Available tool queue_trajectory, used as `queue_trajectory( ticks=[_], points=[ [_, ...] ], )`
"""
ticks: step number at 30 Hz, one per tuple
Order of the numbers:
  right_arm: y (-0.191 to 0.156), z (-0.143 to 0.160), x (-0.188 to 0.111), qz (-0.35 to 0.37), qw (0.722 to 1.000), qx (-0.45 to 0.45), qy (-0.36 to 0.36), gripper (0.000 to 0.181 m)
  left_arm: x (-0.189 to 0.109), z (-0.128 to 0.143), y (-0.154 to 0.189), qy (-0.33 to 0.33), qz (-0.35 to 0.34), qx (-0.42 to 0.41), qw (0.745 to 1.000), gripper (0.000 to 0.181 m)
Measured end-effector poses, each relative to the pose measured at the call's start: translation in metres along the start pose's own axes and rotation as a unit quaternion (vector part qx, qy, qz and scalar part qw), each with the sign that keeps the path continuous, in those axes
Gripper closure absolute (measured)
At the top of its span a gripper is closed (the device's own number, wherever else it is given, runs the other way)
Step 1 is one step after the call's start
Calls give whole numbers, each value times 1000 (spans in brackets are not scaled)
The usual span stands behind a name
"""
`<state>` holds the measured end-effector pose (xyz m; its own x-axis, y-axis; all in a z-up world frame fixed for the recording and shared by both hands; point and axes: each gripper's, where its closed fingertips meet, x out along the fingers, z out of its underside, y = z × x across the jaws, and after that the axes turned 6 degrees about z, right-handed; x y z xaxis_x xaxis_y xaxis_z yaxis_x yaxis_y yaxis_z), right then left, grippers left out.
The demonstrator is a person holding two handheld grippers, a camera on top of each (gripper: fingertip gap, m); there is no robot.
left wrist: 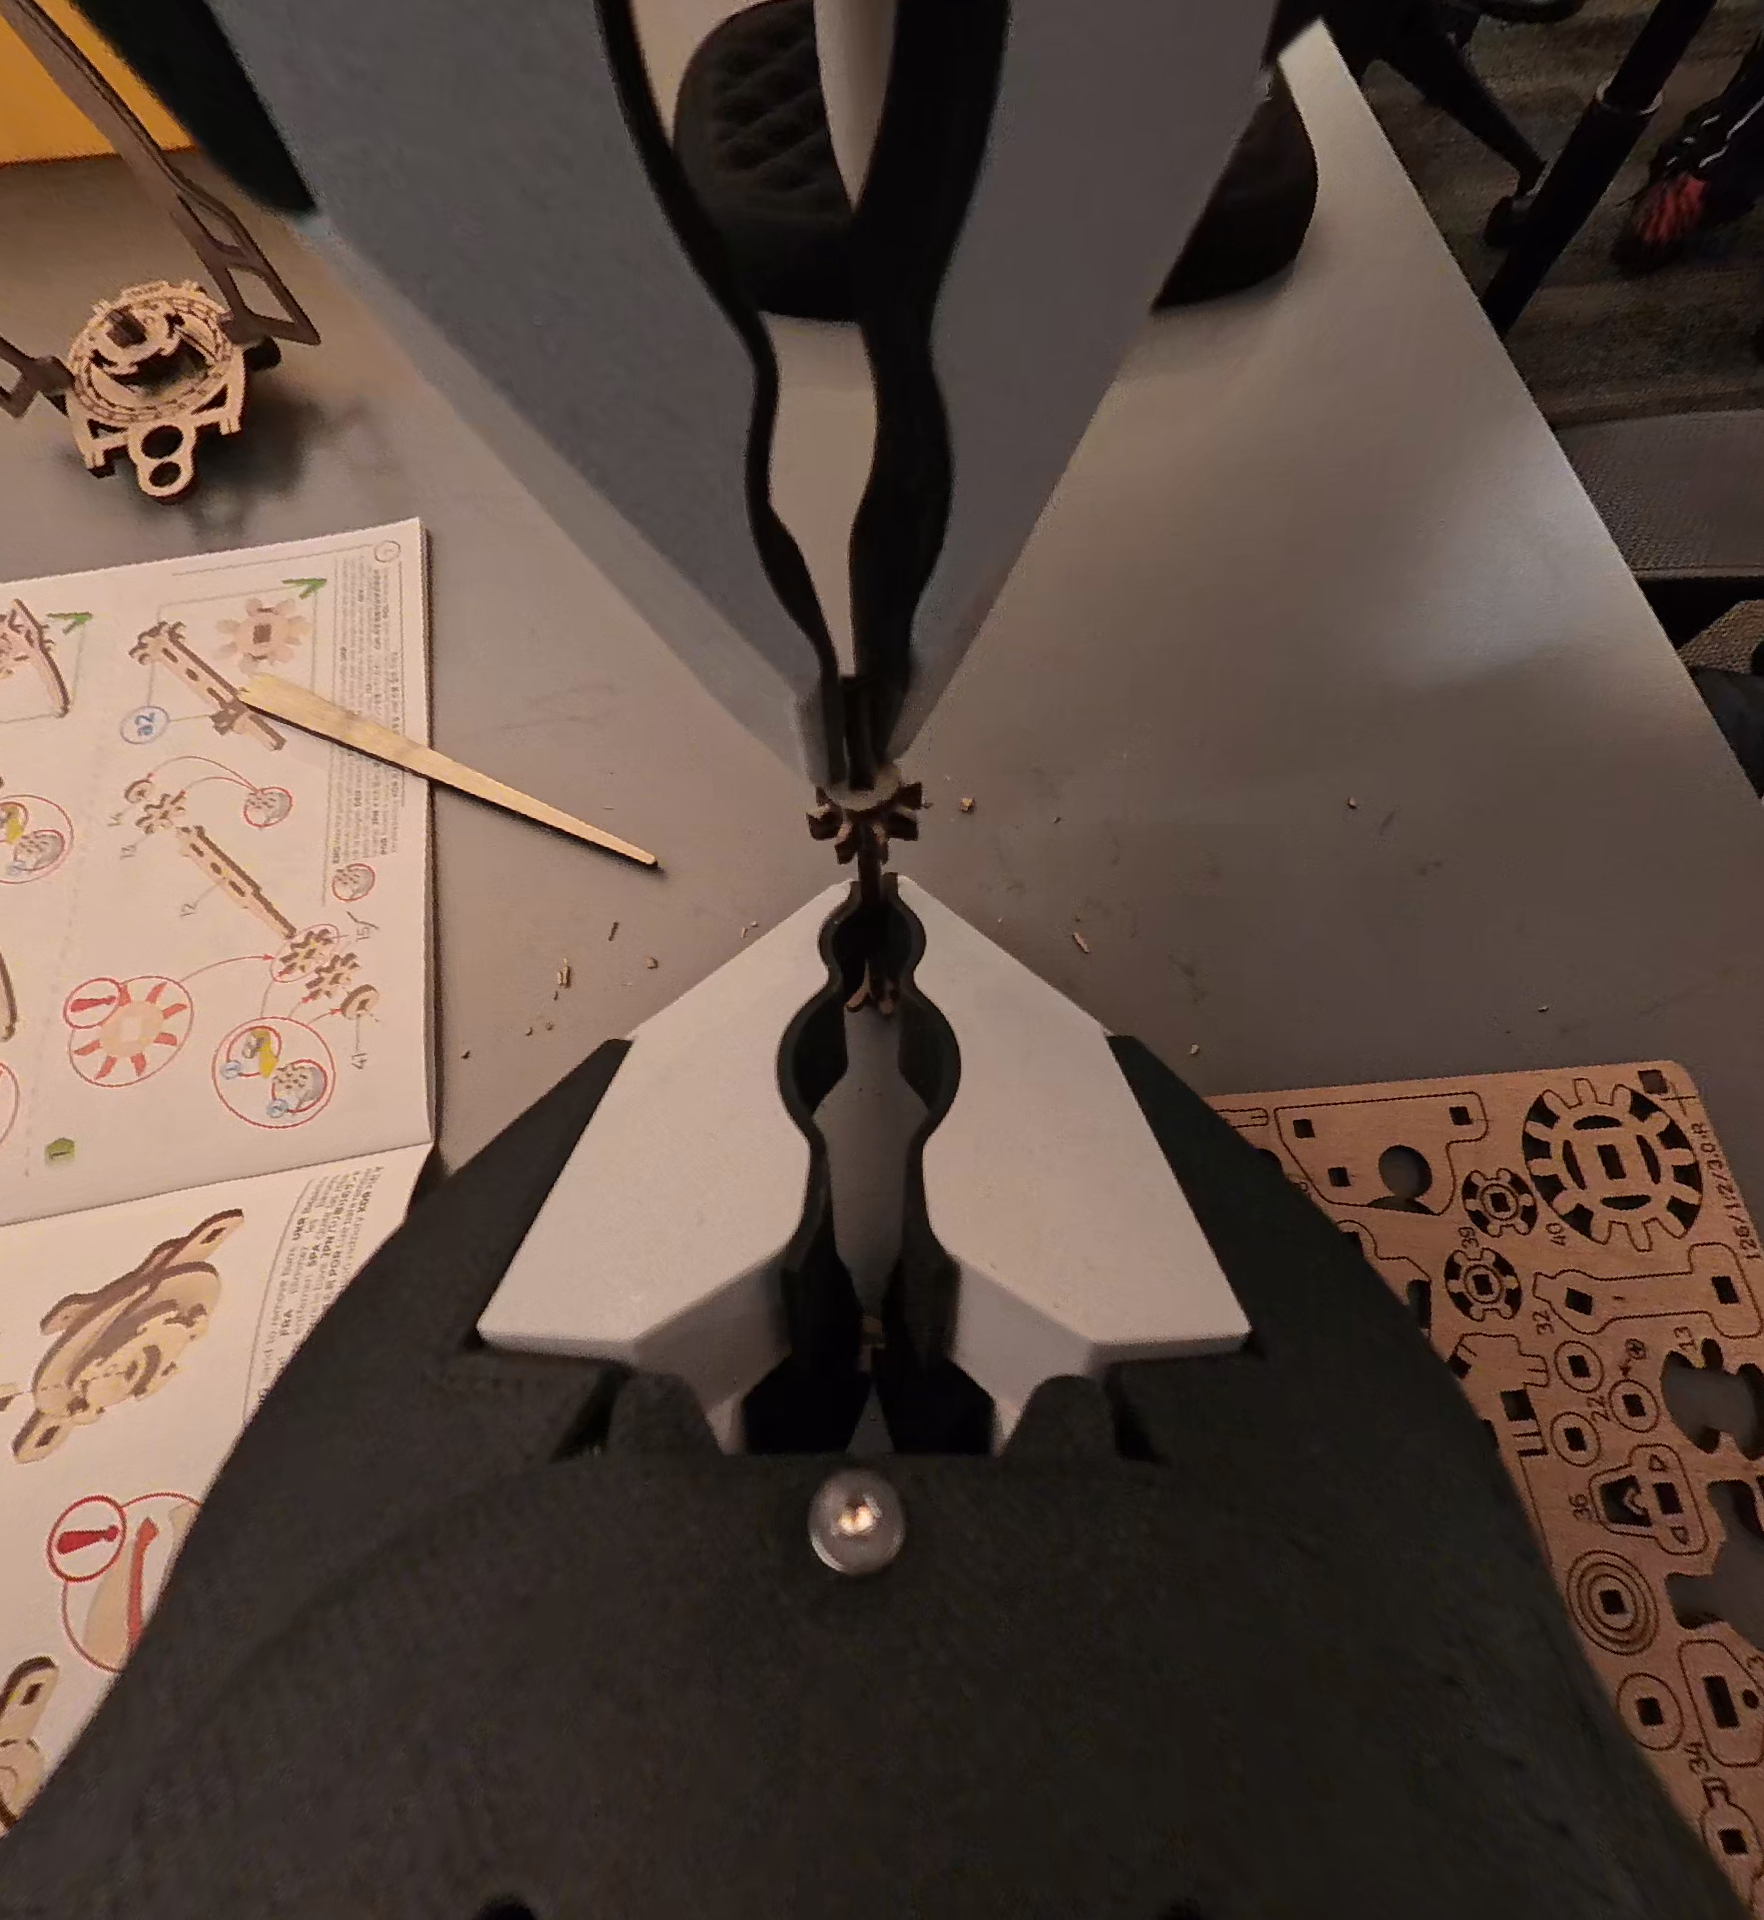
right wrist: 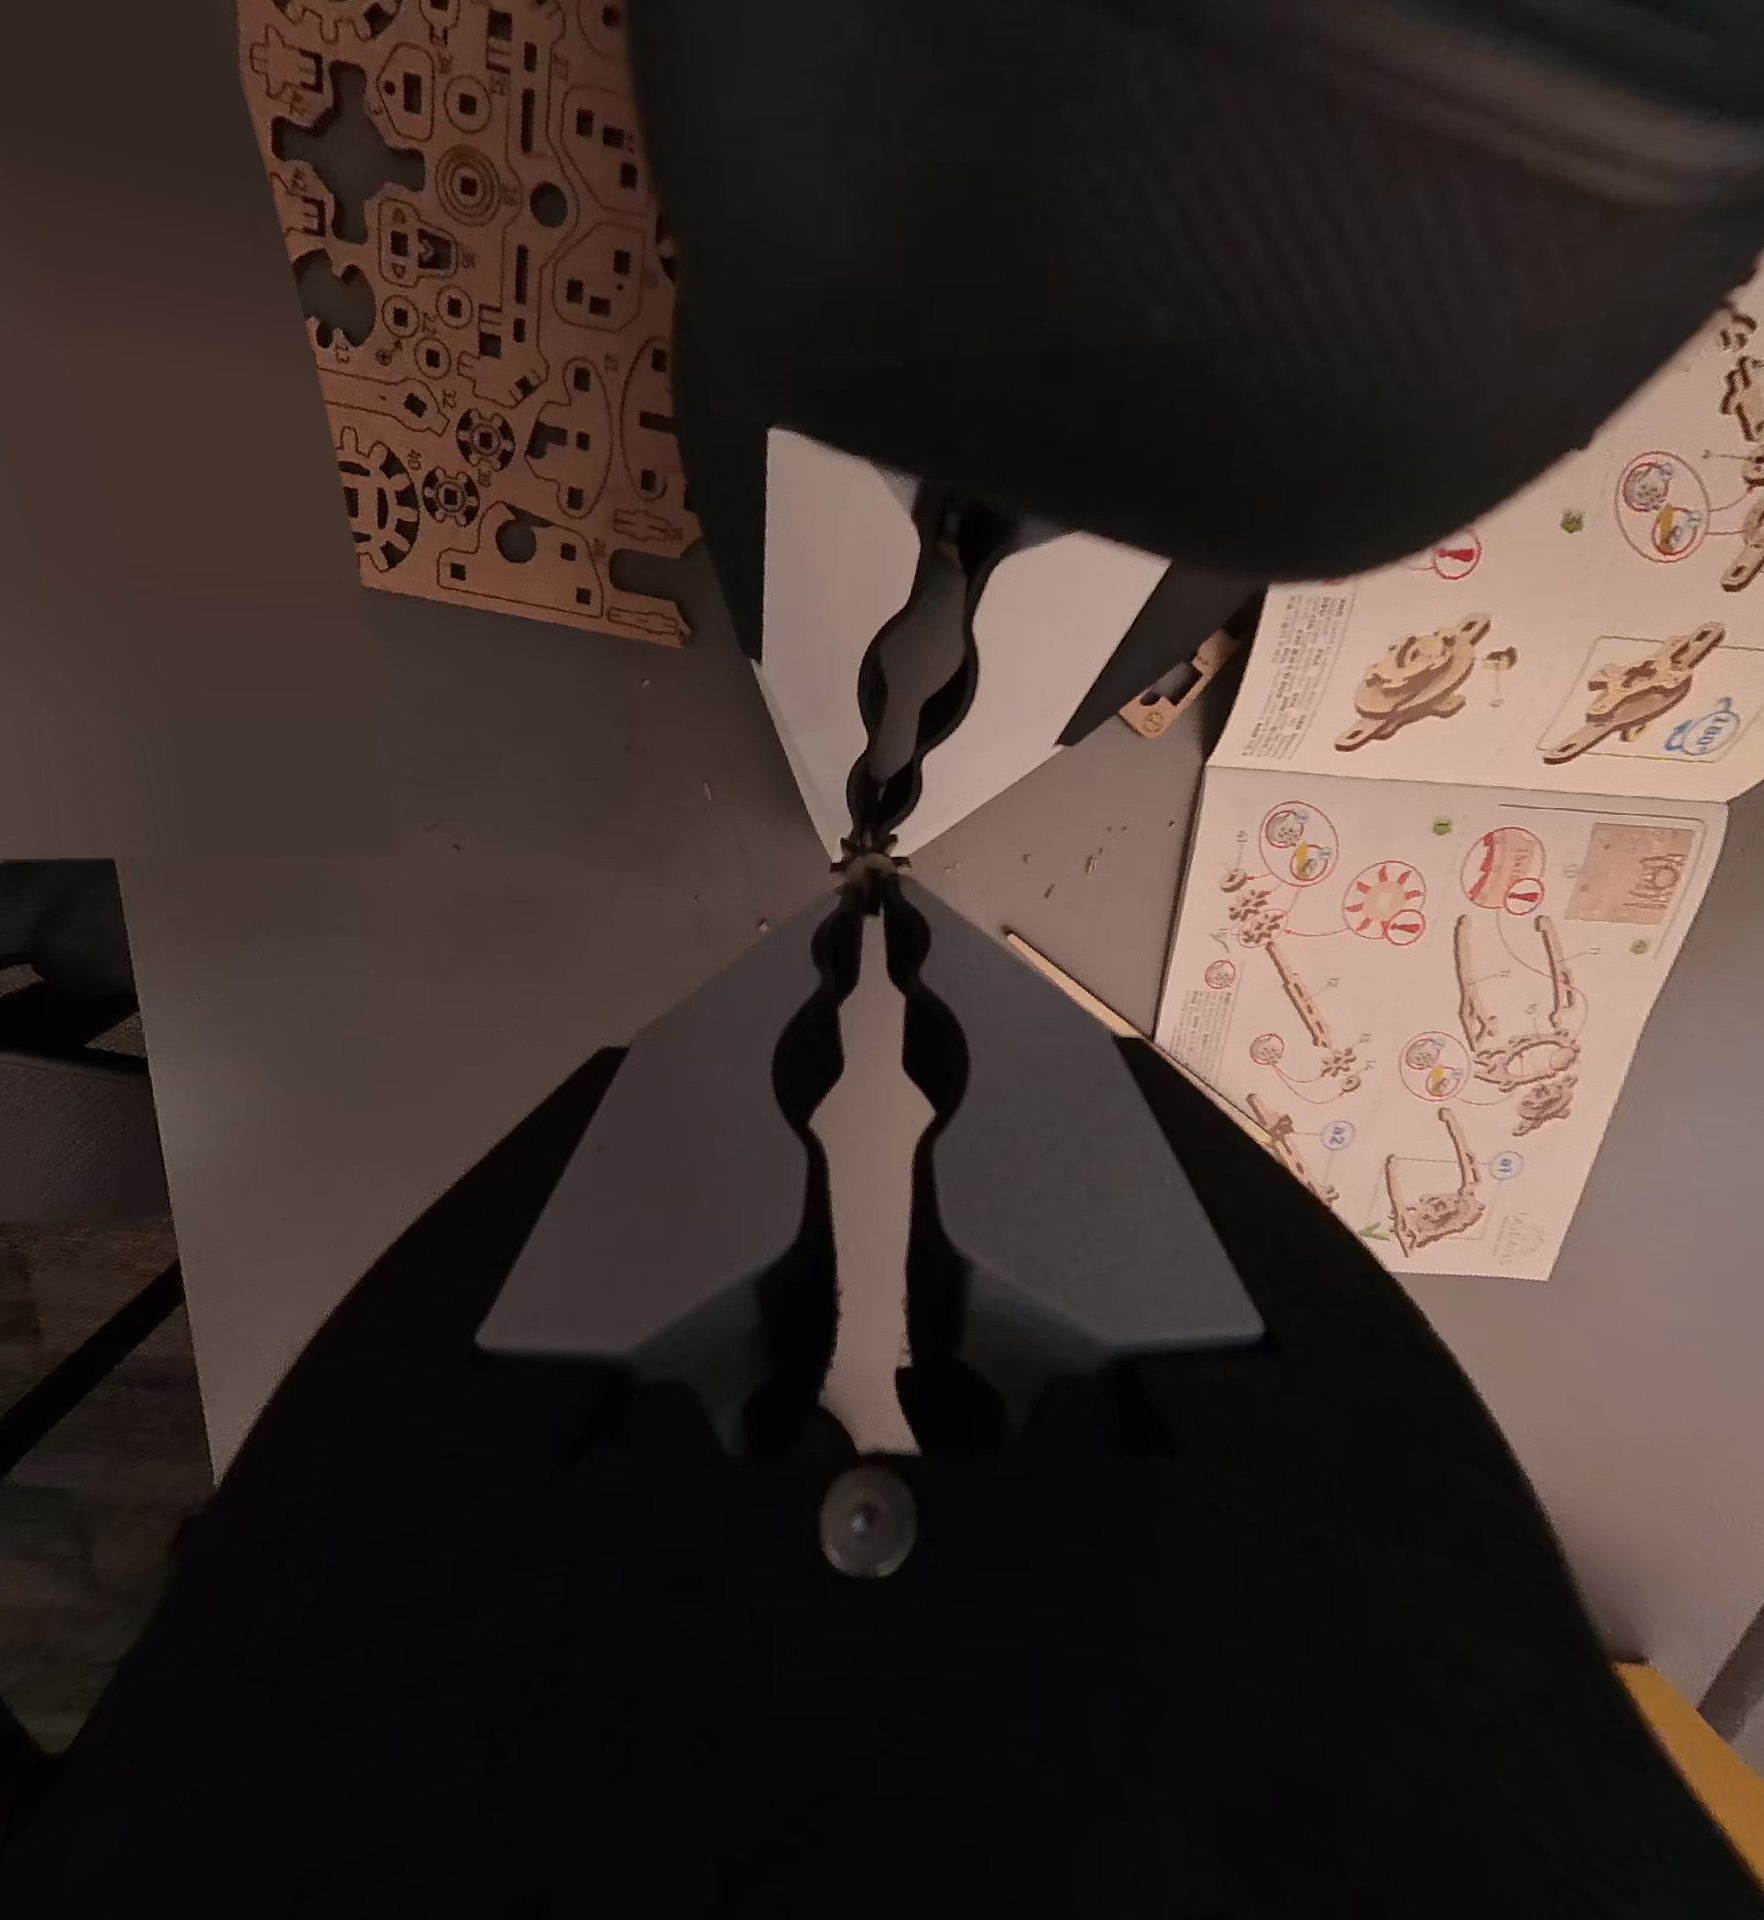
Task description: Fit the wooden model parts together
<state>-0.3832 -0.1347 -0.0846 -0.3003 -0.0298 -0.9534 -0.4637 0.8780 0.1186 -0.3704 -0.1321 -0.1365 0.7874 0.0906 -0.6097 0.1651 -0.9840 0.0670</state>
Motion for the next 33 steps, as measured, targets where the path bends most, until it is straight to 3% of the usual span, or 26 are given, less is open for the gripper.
queue_trajectory(
  ticks=[14, 19, 33],
  points=[
    [-1, -4, 1, -10, 1000, 8, -1, 178, 0, 0, 0, 0, 0, 1, 1000, 181],
    [-3, -5, 1, -23, 998, 49, -14, 175, 0, 0, 0, 0, -1, 1, 1000, 181],
    [-1, -2, 2, 3, 998, 66, -21, 179, 1, -2, 0, 3, -4, -1, 1000, 181]
  ],
)
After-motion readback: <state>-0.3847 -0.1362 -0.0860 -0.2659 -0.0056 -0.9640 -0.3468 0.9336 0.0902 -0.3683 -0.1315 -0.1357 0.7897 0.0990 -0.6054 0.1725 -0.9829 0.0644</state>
